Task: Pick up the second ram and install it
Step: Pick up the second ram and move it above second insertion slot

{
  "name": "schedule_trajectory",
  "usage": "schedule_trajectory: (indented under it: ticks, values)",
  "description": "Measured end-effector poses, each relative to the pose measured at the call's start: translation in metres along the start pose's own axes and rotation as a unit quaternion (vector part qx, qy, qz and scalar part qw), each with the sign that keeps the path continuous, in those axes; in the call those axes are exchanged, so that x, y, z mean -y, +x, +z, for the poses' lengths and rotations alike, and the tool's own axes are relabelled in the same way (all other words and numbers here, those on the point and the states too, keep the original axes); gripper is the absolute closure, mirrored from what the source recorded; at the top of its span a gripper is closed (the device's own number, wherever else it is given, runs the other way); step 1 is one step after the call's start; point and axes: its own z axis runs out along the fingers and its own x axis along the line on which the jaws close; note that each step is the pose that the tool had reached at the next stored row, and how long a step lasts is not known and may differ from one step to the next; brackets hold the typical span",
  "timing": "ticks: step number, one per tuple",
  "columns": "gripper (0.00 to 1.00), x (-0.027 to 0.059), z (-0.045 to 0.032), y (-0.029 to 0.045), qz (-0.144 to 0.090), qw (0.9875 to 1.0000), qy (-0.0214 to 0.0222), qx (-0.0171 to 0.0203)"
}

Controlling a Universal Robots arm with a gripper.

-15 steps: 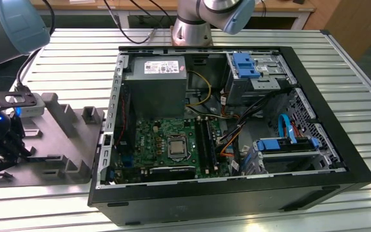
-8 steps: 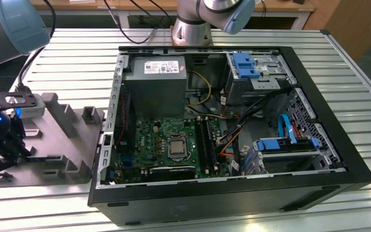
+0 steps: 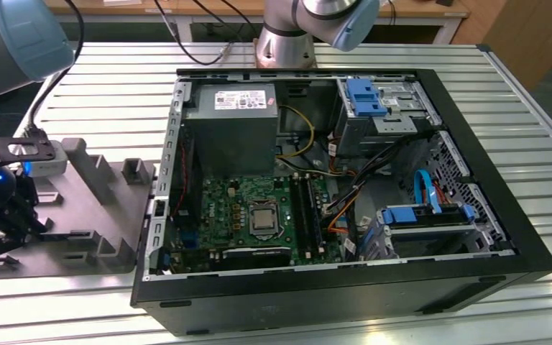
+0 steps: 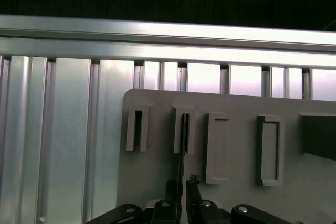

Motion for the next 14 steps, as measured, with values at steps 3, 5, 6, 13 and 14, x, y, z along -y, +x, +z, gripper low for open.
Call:
schedule_trajectory:
  ticks: [3, 5, 6, 13, 14]
  values:
    - [0.79, 0.0, -0.0001, 0.0002, 0.0, 1.0, 0.0, 0.0]
    - [0.79, 0.0001, -0.0001, 0.0003, 0.0, 1.0, 0.0, 0.0]
    - [0.79, 0.0001, -0.0001, 0.0003, 0.0, 1.0, 0.0, 0.0]
    - [0.79, 0.0, 0.0, 0.0004, 0.0, 1.0, 0.0, 0.0]
    - [0.79, 0.0001, 0.0, 0.0004, 0.0, 1.0, 0.0, 0.0]
